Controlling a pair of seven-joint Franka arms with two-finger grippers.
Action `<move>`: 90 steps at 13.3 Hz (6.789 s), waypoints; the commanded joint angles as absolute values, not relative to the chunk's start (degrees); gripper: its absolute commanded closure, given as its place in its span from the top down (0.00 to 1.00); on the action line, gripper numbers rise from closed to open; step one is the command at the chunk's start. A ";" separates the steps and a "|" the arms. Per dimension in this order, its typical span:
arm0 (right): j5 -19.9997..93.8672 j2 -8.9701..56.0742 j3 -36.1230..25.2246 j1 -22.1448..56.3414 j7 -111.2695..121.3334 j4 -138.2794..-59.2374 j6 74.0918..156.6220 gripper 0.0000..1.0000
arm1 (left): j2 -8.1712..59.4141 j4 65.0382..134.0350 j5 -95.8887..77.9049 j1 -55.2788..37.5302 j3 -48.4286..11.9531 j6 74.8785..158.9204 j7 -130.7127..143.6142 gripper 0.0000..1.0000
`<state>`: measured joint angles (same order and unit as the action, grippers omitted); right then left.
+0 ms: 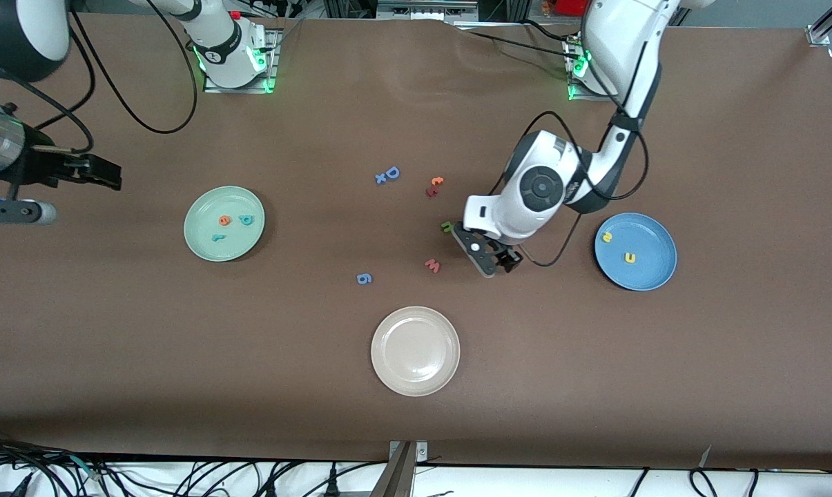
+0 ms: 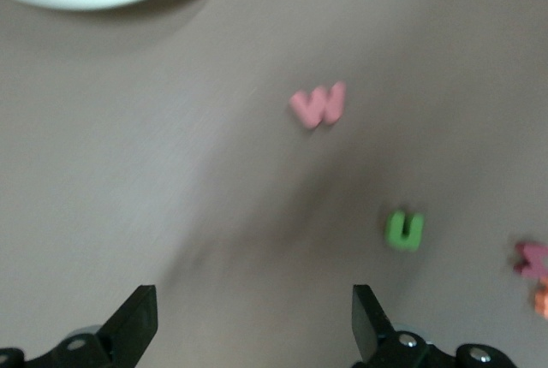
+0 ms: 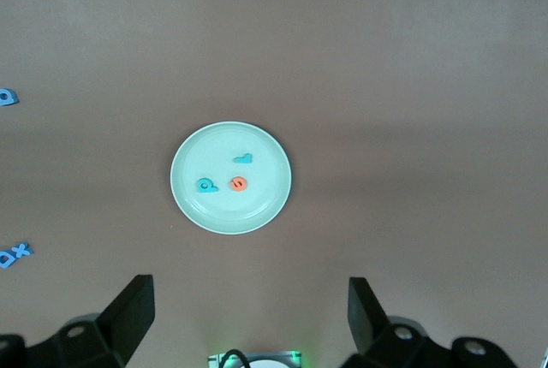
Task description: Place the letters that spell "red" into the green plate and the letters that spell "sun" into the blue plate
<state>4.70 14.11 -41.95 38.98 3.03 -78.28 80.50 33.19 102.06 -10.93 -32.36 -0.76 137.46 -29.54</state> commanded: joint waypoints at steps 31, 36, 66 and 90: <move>-0.44 -0.35 0.26 -1.41 2.29 -92.90 91.49 1.00 | 38.41 106.52 -6.42 -37.27 -3.87 144.84 -23.82 0.86; -0.61 -0.26 0.35 -1.32 2.90 -92.73 91.76 1.00 | 38.93 106.26 -4.49 -37.62 -3.87 144.93 -22.94 0.86; -0.26 -0.26 0.53 -1.23 2.46 -92.81 91.05 1.00 | 29.72 105.29 -3.16 -27.97 2.01 130.46 -27.06 0.00; -0.26 -0.26 0.53 -1.32 3.07 -92.90 90.97 1.00 | 33.22 111.27 -3.34 -12.92 14.15 126.56 -38.06 0.66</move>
